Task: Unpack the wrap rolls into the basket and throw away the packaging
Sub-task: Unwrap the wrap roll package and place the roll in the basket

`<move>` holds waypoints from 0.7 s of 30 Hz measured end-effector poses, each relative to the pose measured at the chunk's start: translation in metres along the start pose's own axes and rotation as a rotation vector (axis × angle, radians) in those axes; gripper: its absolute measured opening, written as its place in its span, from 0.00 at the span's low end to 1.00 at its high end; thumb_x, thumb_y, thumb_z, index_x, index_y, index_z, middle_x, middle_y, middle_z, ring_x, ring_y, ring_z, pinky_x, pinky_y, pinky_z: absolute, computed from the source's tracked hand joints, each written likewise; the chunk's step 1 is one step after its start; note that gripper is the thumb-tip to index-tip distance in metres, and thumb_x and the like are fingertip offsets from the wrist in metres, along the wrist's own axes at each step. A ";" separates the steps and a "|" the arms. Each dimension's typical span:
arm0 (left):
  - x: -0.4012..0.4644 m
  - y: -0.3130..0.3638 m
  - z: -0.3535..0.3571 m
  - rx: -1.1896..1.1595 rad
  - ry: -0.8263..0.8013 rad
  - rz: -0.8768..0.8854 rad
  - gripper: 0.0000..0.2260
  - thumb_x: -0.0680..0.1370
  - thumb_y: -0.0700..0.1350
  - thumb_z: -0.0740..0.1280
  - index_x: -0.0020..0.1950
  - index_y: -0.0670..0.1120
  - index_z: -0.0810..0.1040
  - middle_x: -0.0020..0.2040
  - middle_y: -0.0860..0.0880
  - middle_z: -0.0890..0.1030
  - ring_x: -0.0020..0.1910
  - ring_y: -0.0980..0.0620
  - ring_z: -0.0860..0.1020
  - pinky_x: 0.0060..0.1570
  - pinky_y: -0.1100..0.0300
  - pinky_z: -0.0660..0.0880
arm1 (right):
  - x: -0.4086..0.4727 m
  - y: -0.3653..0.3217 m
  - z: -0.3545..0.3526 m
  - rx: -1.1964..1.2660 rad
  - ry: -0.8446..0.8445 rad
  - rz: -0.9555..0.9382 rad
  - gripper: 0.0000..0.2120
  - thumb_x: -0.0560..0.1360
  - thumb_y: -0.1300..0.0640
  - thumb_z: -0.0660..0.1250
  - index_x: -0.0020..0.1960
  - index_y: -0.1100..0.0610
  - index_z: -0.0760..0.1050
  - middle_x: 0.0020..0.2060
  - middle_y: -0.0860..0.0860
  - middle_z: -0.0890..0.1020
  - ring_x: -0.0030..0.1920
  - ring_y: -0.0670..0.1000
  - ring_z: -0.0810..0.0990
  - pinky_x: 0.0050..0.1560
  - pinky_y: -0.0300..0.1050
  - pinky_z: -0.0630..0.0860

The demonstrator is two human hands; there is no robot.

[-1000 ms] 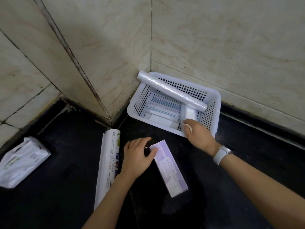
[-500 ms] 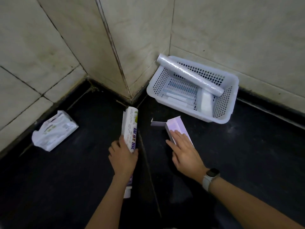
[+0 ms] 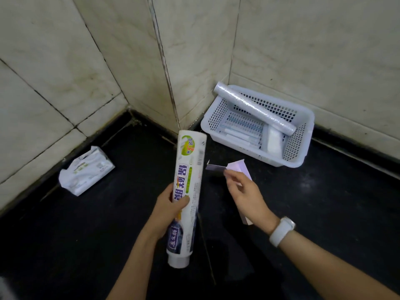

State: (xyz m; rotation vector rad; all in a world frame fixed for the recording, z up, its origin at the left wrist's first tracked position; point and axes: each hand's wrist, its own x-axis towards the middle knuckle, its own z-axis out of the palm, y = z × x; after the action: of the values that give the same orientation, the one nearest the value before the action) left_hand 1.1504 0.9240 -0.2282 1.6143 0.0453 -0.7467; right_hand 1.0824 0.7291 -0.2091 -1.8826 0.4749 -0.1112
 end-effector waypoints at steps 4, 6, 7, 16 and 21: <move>-0.003 0.027 0.020 -0.093 -0.173 0.037 0.15 0.71 0.40 0.70 0.56 0.48 0.74 0.48 0.50 0.85 0.44 0.51 0.83 0.38 0.61 0.80 | -0.001 -0.015 0.010 0.613 -0.307 0.331 0.12 0.78 0.48 0.56 0.56 0.46 0.75 0.56 0.48 0.82 0.58 0.47 0.79 0.59 0.43 0.76; -0.003 0.041 0.034 0.082 -0.142 0.107 0.10 0.73 0.41 0.69 0.53 0.47 0.75 0.43 0.50 0.84 0.36 0.54 0.82 0.33 0.62 0.79 | -0.001 -0.014 0.010 0.856 -0.324 0.361 0.16 0.77 0.47 0.55 0.57 0.48 0.78 0.55 0.51 0.83 0.57 0.50 0.80 0.59 0.48 0.77; -0.002 0.047 0.041 0.195 -0.128 0.159 0.06 0.74 0.42 0.68 0.50 0.48 0.77 0.42 0.50 0.84 0.35 0.57 0.81 0.34 0.62 0.79 | -0.002 -0.012 0.008 0.926 -0.313 0.337 0.16 0.78 0.47 0.54 0.55 0.47 0.79 0.54 0.51 0.83 0.57 0.51 0.81 0.60 0.50 0.76; -0.008 0.077 0.072 0.349 -0.064 0.354 0.07 0.77 0.43 0.63 0.47 0.38 0.74 0.42 0.42 0.82 0.35 0.55 0.77 0.29 0.68 0.72 | -0.003 0.003 -0.024 1.212 -0.316 0.351 0.28 0.73 0.43 0.57 0.68 0.57 0.67 0.65 0.58 0.75 0.64 0.58 0.74 0.62 0.55 0.71; 0.006 0.078 0.059 0.022 0.120 0.286 0.07 0.77 0.39 0.64 0.43 0.50 0.77 0.39 0.50 0.82 0.29 0.62 0.79 0.26 0.70 0.74 | -0.005 0.005 -0.041 1.228 -0.306 0.390 0.26 0.73 0.41 0.57 0.62 0.57 0.75 0.59 0.57 0.80 0.59 0.57 0.79 0.57 0.53 0.77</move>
State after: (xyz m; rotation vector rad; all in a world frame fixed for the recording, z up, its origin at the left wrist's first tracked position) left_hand 1.1633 0.8522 -0.1628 1.6418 -0.1056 -0.4314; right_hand 1.0645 0.6932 -0.1978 -0.5714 0.4020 0.1292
